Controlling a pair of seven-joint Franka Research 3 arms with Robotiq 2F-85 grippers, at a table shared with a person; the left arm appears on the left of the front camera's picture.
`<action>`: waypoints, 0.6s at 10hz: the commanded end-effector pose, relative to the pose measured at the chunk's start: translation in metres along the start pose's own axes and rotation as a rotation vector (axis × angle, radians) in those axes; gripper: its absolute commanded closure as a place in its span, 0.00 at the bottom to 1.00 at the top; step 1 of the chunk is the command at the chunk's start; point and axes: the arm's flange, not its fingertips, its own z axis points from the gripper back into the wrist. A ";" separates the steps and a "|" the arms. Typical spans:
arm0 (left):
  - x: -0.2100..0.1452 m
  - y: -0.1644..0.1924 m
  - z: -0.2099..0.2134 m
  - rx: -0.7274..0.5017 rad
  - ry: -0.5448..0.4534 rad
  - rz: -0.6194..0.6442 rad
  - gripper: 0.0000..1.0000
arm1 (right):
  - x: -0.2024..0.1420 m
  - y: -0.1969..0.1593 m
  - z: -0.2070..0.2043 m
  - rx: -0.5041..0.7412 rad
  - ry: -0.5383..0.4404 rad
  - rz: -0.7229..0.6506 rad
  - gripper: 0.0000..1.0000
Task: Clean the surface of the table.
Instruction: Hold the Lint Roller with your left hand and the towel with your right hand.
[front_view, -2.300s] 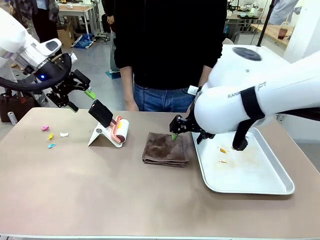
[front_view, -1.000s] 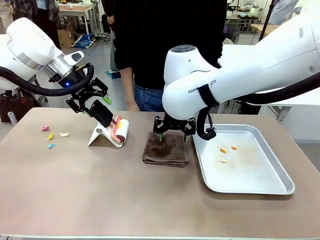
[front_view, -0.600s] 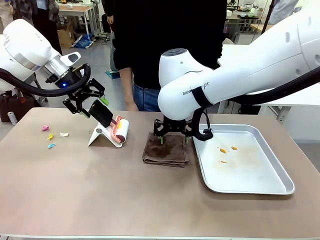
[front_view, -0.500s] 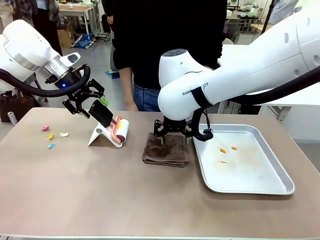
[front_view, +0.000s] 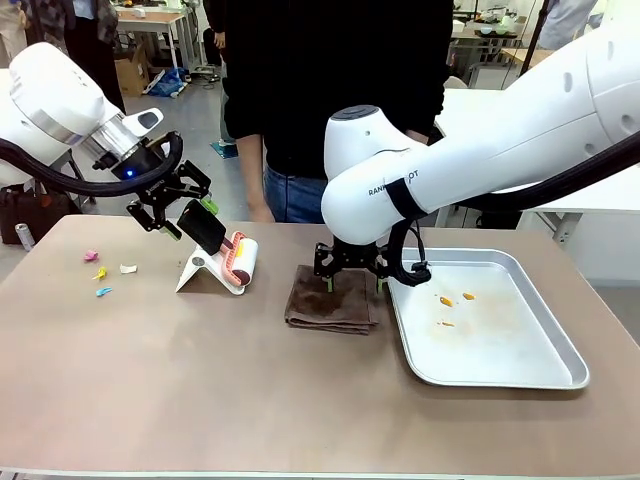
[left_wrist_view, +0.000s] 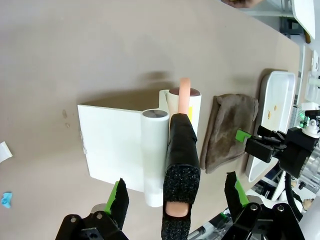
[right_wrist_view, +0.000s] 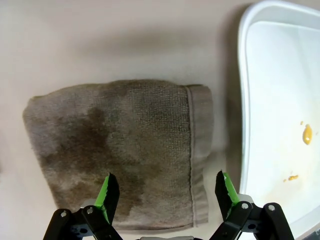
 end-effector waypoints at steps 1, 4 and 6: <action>0.002 -0.001 0.002 0.006 0.005 0.011 0.00 | -0.003 -0.007 -0.011 0.032 0.007 -0.025 0.00; 0.004 0.004 0.002 0.012 0.008 0.010 0.00 | -0.004 -0.013 -0.018 0.057 0.030 -0.031 0.00; 0.004 0.008 0.003 0.012 0.009 0.007 0.00 | -0.004 -0.014 -0.019 0.063 0.028 -0.034 0.00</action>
